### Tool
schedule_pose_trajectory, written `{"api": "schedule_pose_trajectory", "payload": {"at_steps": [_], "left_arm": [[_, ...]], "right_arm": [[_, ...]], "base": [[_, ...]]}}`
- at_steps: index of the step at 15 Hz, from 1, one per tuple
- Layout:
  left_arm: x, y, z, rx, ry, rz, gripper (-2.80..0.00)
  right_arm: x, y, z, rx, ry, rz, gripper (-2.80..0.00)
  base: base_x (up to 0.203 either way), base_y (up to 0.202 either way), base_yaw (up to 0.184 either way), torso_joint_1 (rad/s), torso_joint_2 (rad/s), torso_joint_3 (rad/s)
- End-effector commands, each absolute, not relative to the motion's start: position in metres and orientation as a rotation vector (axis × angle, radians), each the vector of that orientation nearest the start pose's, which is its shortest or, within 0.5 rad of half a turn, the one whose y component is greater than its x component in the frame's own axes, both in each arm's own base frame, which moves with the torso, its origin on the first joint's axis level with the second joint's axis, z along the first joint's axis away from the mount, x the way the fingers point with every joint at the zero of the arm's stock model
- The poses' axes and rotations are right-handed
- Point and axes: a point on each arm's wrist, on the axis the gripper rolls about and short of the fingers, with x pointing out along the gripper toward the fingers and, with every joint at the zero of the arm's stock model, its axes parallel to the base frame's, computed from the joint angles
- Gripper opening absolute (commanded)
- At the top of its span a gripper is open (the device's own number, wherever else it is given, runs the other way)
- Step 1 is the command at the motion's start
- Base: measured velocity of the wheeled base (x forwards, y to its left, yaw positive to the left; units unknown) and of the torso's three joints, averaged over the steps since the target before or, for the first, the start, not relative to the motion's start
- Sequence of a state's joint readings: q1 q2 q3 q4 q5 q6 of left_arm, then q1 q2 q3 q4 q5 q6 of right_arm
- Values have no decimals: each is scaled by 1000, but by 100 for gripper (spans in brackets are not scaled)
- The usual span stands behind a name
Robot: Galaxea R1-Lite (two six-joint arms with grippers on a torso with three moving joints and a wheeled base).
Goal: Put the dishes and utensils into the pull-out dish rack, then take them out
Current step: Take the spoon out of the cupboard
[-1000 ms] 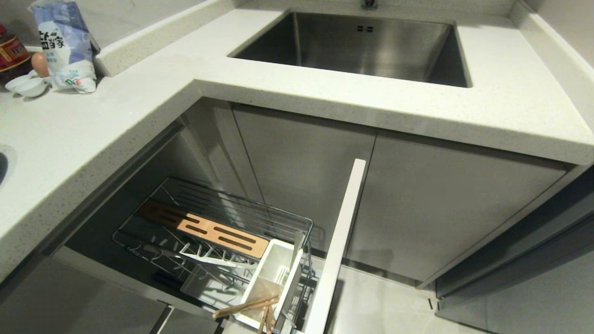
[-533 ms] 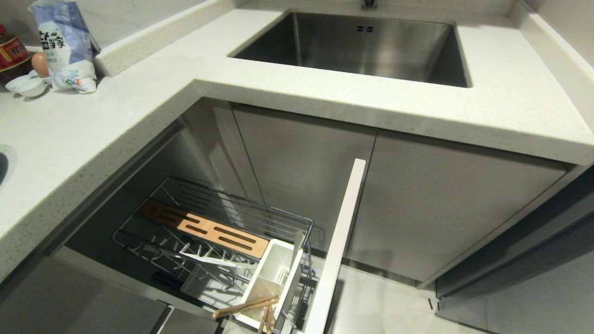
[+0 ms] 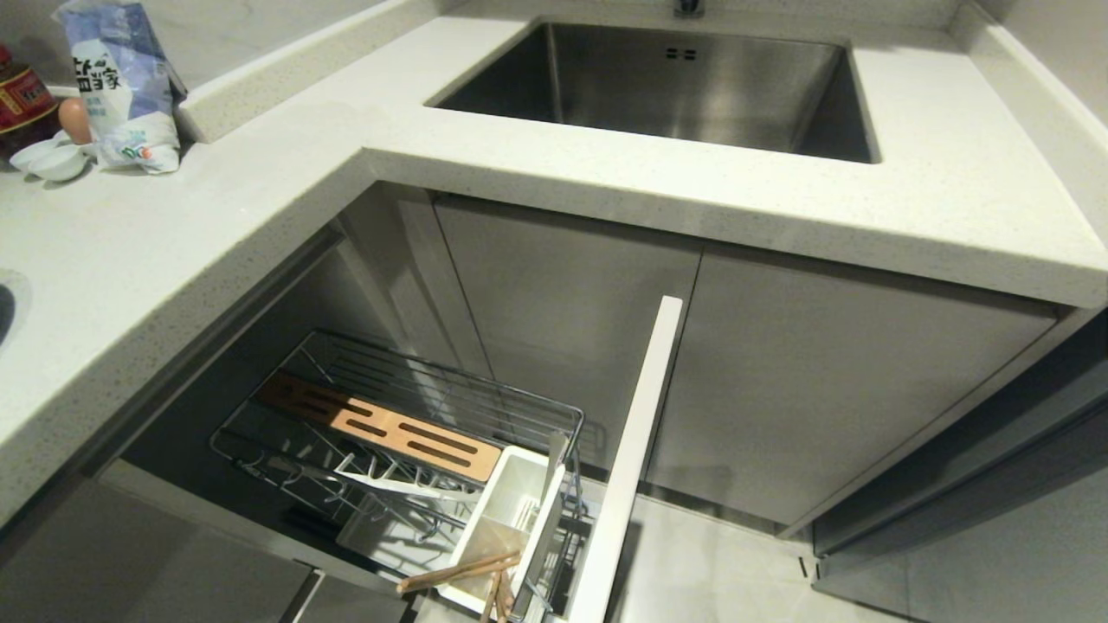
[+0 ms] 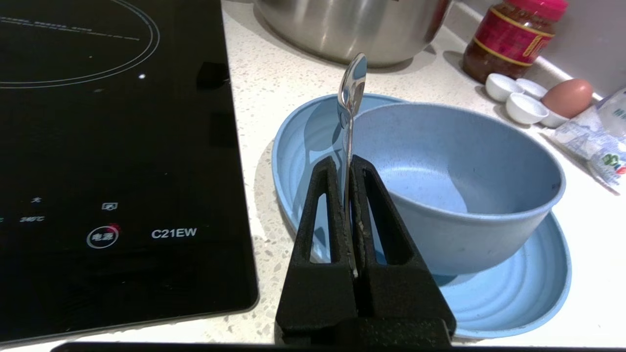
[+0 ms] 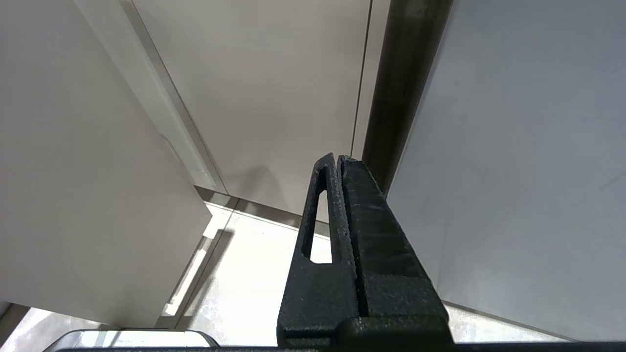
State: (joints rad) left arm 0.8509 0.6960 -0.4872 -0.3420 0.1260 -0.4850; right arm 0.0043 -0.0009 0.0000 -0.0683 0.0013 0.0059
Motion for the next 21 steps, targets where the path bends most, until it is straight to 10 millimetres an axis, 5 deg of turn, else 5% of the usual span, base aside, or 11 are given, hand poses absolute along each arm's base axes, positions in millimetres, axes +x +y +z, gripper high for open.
{"api": "schedule_pose_trajectory", "payload": {"at_steps": [1,21], "left_arm": [[36,46,242,-407,-371,925,-280],[35,40,228,-422,-373,842,-280]], "right_arm": [[-21,0,76,6,-48,6,-280],[-21,0,76,6,-48,6,-280]], "base": [[0,0,0,0,0,0],[0,0,0,0,0,0]]}}
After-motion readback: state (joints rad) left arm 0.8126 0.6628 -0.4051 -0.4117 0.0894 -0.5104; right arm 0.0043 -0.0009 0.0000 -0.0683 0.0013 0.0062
